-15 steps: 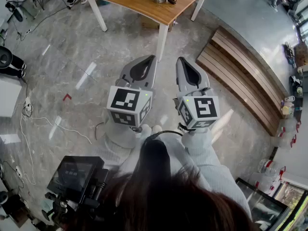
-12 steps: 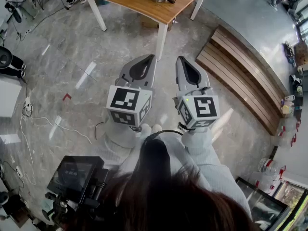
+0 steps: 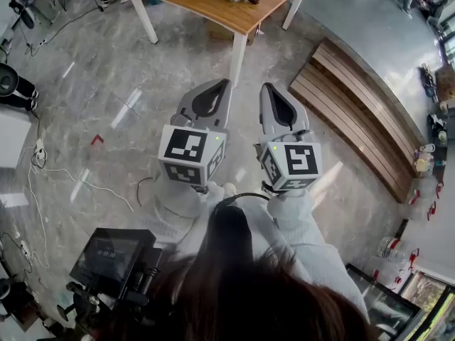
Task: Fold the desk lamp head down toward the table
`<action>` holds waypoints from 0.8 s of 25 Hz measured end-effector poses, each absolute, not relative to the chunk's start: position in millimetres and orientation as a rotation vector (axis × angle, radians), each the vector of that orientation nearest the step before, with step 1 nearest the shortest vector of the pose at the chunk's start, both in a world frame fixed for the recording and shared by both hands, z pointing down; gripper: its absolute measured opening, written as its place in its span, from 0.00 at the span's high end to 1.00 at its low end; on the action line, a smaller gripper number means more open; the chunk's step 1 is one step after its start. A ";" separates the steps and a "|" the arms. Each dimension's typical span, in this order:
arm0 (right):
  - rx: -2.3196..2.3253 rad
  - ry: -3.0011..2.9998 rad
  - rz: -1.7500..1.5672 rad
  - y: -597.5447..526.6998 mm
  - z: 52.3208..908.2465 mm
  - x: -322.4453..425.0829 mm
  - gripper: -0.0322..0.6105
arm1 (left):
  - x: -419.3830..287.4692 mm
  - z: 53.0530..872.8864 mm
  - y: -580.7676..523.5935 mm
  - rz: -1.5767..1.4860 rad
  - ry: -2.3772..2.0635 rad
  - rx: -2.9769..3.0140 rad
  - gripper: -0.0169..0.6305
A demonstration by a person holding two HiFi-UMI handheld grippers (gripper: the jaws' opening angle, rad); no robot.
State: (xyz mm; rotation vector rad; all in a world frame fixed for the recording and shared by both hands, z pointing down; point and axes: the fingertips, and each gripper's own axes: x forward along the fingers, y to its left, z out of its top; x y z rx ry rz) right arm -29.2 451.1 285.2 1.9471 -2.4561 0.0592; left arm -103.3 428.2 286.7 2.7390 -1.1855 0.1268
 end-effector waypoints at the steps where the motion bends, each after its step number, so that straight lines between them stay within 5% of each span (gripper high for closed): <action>1: 1.939 -2.460 0.058 450.7 285.2 -27.7 0.95 | -101.3 287.2 427.9 0.127 -1.191 2.735 0.97; 11: 1.876 -2.478 0.107 400.9 301.0 -9.5 0.95 | -82.2 301.2 382.5 0.149 -1.232 2.693 0.97; 20: 1.876 -2.481 0.111 246.8 307.9 4.7 0.95 | -69.0 309.7 226.7 0.174 -1.228 2.697 0.97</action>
